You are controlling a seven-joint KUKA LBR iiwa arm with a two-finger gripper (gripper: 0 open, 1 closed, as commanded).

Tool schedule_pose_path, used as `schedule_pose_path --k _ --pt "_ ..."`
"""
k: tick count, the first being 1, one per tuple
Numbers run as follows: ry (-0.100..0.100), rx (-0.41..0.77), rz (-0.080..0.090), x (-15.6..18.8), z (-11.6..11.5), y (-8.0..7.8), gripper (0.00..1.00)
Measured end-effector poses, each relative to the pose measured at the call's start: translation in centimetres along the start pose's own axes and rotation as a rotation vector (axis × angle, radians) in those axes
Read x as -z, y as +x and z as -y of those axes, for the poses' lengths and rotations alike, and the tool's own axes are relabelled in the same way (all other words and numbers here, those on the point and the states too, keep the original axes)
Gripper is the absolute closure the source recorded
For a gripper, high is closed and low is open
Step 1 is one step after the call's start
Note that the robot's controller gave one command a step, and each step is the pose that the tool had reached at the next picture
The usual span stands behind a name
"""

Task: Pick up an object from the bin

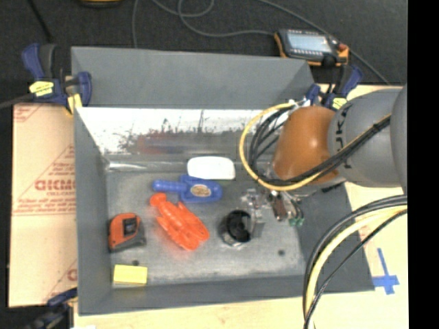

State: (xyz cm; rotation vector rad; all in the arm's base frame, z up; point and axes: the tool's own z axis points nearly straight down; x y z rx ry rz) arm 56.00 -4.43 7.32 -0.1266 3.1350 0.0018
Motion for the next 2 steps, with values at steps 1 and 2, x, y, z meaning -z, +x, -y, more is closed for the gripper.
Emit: schedule_pose_path --k 1,2 --pt "0.000 0.001 0.000 0.0 0.0 0.0 1.00" --pt "0.001 0.011 -0.006 4.9 -0.1 -1.3 1.00"
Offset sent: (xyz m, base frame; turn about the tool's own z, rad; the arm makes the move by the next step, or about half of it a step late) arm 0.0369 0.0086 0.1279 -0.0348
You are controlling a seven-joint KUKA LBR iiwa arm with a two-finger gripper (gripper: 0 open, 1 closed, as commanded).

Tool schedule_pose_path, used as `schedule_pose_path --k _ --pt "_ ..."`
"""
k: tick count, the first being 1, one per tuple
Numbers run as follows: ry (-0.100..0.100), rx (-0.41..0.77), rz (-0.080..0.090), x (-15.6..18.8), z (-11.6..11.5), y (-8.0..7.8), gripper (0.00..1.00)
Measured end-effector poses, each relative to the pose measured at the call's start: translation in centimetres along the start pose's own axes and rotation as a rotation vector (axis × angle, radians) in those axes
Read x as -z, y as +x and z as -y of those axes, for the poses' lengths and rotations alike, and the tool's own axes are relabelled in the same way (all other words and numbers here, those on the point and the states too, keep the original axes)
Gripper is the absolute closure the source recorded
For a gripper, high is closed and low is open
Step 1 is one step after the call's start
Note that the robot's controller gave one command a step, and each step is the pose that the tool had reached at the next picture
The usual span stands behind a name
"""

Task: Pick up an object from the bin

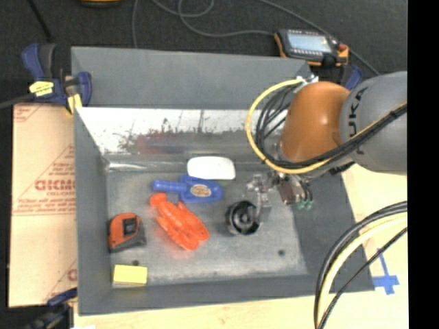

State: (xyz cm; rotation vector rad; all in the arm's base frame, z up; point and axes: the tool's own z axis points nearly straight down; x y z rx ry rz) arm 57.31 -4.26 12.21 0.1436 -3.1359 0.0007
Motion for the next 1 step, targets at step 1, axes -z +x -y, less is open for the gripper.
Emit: schedule_pose_path --k 1 --pt "0.004 0.023 0.017 0.52 2.33 1.81 1.00"
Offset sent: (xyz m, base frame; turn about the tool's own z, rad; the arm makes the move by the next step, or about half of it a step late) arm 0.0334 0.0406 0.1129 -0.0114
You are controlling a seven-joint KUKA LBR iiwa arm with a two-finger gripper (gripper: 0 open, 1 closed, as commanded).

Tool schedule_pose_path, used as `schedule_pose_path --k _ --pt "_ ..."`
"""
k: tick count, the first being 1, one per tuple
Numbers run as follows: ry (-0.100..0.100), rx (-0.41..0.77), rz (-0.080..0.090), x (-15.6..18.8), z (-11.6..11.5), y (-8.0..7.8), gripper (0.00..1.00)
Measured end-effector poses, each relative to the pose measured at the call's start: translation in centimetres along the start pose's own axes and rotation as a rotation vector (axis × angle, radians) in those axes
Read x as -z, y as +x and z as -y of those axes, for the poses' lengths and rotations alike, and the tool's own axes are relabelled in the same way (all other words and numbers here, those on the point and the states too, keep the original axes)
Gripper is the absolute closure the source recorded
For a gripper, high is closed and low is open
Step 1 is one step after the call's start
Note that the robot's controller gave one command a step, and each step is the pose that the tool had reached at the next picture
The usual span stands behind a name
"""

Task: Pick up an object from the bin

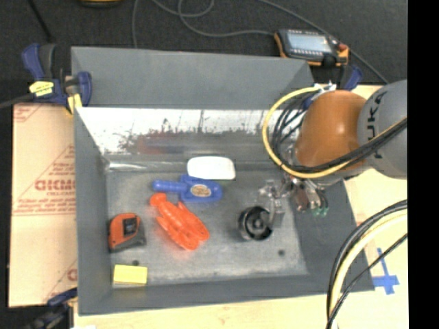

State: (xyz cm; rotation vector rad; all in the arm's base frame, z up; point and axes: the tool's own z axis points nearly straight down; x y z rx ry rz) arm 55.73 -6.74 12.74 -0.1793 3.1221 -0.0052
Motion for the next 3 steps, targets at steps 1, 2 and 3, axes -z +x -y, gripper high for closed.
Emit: schedule_pose_path --k 1,2,3 --pt "-0.004 -0.007 -0.019 3.2 -2.1 -1.8 1.00" --pt "-0.001 0.033 0.001 0.8 -3.3 -1.8 1.00" --pt "-0.007 0.042 -0.027 1.4 -2.6 -0.6 1.00"
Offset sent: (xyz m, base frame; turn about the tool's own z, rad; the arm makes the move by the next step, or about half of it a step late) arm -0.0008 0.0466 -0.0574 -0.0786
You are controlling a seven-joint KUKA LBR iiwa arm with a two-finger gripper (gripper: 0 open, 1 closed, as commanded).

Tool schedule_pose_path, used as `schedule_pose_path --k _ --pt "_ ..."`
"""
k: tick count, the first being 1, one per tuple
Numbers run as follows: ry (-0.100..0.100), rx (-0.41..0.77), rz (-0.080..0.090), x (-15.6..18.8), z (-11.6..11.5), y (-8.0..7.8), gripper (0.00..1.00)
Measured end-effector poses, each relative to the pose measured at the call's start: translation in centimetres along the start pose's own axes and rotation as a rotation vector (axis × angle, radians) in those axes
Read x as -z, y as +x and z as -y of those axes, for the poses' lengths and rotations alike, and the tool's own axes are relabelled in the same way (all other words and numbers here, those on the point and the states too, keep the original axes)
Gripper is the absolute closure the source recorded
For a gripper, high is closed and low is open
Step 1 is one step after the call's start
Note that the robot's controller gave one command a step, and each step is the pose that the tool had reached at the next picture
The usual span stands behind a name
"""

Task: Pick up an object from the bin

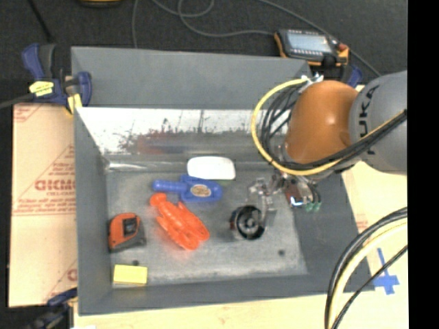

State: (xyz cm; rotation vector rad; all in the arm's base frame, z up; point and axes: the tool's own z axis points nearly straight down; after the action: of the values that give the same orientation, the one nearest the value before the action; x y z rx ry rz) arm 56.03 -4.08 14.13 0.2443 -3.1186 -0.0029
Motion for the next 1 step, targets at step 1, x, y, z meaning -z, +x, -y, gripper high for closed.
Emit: schedule_pose_path --k 1 --pt "0.006 0.004 0.018 2.43 0.30 0.28 1.00"
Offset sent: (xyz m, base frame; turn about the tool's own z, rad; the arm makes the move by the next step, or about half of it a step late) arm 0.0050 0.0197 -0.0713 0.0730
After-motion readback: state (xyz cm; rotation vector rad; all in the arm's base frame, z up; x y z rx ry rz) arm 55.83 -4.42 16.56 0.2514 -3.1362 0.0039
